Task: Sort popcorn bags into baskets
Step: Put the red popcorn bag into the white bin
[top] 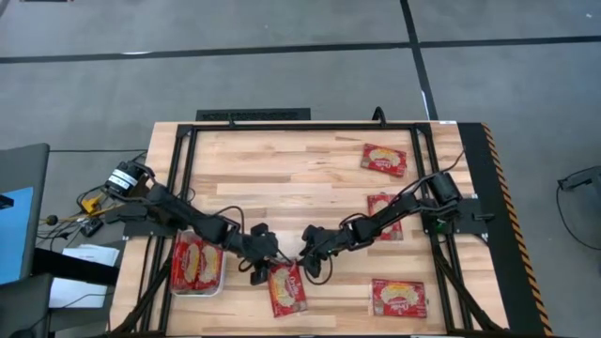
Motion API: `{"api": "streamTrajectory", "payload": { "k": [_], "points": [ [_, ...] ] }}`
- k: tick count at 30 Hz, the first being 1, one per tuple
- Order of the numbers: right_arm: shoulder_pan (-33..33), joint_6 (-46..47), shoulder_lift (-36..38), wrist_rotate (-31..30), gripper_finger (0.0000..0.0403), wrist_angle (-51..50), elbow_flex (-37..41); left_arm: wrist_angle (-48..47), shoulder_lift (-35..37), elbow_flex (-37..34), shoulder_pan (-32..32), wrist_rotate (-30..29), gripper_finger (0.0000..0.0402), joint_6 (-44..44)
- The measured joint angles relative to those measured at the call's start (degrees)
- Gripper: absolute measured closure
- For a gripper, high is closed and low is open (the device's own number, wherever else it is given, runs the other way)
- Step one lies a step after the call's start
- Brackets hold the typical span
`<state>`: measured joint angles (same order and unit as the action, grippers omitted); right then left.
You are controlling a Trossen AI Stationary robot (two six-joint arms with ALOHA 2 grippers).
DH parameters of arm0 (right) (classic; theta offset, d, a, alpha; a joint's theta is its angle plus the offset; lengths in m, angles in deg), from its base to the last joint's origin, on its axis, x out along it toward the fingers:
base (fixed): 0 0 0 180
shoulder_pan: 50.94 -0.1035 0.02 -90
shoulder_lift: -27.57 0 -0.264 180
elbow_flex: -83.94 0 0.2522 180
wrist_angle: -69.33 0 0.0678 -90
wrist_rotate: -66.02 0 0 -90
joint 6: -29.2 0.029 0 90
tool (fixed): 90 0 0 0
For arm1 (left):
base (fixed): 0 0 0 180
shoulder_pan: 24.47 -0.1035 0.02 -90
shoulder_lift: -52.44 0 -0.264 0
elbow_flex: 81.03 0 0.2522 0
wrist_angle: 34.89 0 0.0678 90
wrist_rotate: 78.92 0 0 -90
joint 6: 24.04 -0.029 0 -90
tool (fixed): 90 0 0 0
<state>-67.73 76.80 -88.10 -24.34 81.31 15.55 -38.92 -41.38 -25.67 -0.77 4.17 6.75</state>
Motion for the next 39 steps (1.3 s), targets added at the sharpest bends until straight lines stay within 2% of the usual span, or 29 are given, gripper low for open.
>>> {"api": "streamTrajectory", "payload": {
  "k": [4,12,18,24,27,32,39],
  "points": [
    [-0.4,-0.6,-0.1,0.0,0.0209,1.0,0.0,0.0,0.0,0.0,0.7,-4.5,0.0262,0.1],
    [-0.3,-1.5,-0.1,0.4,0.0238,3.2,0.0,0.2,0.0,0.0,0.7,-3.9,0.0262,1.4],
    [-1.2,-0.7,-0.1,0.3,0.0236,2.9,-0.7,0.2,-0.1,0.0,1.1,0.4,0.0262,3.1],
    [-2.0,3.6,-0.1,-1.0,0.0218,1.2,-0.7,0.2,-0.2,0.0,2.1,-0.8,0.0262,2.9],
    [-2.4,6.8,0.2,-1.8,0.0204,-1.9,-0.9,1.5,-2.5,0.0,2.5,-1.3,0.0262,3.0],
    [-4.4,10.5,0.3,-1.6,0.0191,-2.4,-1.0,8.1,-10.3,0.2,2.6,3.1,0.0262,5.3],
    [-5.3,12.0,0.3,2.0,0.0208,-2.7,-1.4,14.0,-15.4,0.4,2.5,2.6,0.0262,10.2]
  ]
}}
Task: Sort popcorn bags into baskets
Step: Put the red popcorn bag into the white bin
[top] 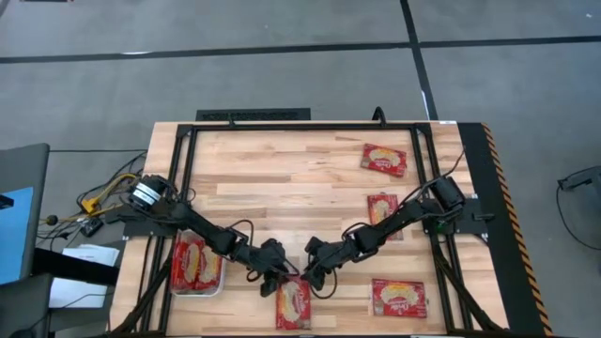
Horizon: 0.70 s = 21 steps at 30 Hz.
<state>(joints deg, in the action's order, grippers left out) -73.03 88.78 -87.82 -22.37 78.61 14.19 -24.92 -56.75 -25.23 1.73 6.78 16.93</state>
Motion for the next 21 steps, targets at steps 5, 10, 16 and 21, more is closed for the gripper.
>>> {"api": "streamTrajectory", "payload": {
  "k": [5,10,16,21],
  "points": [
    [-0.4,-3.3,-0.1,1.6,0.0257,1.6,0.2,1.8,-0.3,-0.1,0.0,-1.1,0.0262,-2.1],
    [0.2,-11.0,-0.2,2.3,0.0376,1.1,0.2,1.7,-0.5,1.3,-0.3,-1.8,0.0262,-6.7],
    [2.2,-28.8,2.8,1.6,0.0396,-3.9,0.1,-1.3,0.3,3.9,-1.4,-1.8,0.0262,-14.9],
    [3.0,-42.5,7.6,-7.2,0.0398,-20.2,-3.7,-13.1,6.6,6.4,-2.8,-3.7,0.0262,-17.3]
  ]
}}
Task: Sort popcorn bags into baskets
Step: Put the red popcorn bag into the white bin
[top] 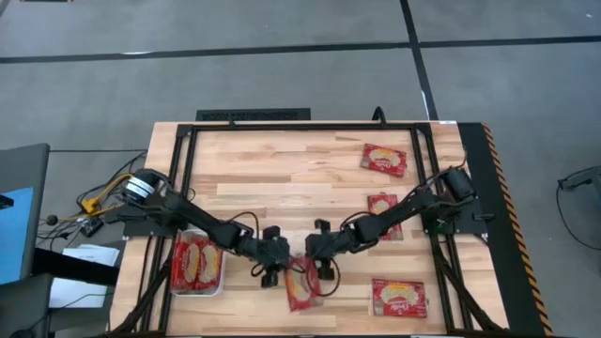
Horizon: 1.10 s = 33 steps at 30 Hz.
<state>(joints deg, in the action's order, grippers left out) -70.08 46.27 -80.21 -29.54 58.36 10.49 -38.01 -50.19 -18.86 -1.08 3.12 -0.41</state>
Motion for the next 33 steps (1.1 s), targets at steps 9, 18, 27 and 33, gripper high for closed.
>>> {"api": "streamTrajectory", "payload": {
  "k": [9,18,27,33],
  "points": [
    [-1.5,-17.9,2.0,-6.3,0.0399,-11.1,-9.2,-2.7,11.8,0.9,-1.1,-10.3,0.0262,-7.5],
    [-3.8,-28.7,2.0,-14.9,0.0399,-17.4,-17.3,-2.5,11.3,1.0,-3.4,2.9,0.0262,-4.7],
    [-4.2,-26.8,2.2,-21.9,0.0357,-17.2,-18.9,-2.2,11.0,1.0,-3.3,-1.7,0.0384,-6.3],
    [-4.4,-14.9,9.6,-23.6,0.0262,-19.5,-16.3,-4.8,11.4,1.0,-1.9,-12.8,0.0395,-6.9]
  ]
}}
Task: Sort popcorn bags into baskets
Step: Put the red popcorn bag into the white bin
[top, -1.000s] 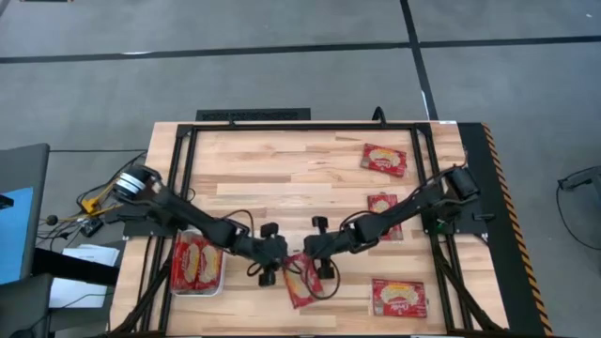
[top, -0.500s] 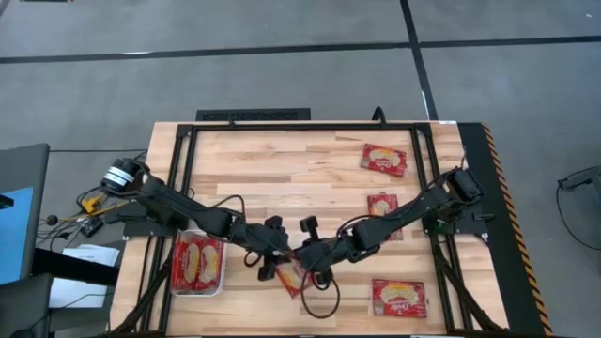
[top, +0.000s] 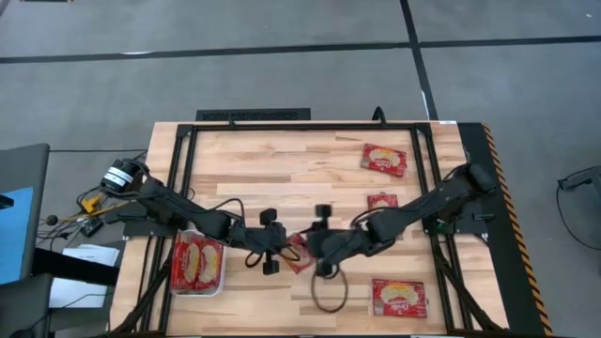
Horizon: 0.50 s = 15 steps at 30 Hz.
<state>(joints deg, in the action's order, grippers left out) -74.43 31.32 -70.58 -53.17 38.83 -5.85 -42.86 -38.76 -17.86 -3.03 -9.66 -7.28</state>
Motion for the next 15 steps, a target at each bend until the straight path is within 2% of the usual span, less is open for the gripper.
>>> {"api": "streamTrajectory", "payload": {
  "k": [4,7,11,15],
  "points": [
    [1.3,7.2,8.0,0.0,0.0197,4.0,9.9,-1.9,1.6,0.0,2.8,-10.2,0.0395,-1.4],
    [2.6,11.7,12.6,3.2,0.0164,16.0,20.5,-1.3,2.8,0.0,5.6,-17.8,0.0396,-3.8],
    [3.5,16.0,16.0,8.4,0.0155,33.0,32.6,2.5,3.6,0.0,8.5,-26.0,0.0396,-6.9],
    [4.7,15.6,16.9,16.4,0.0159,46.7,39.5,5.0,3.6,0.0,10.0,-30.3,0.0396,-8.2]
  ]
}}
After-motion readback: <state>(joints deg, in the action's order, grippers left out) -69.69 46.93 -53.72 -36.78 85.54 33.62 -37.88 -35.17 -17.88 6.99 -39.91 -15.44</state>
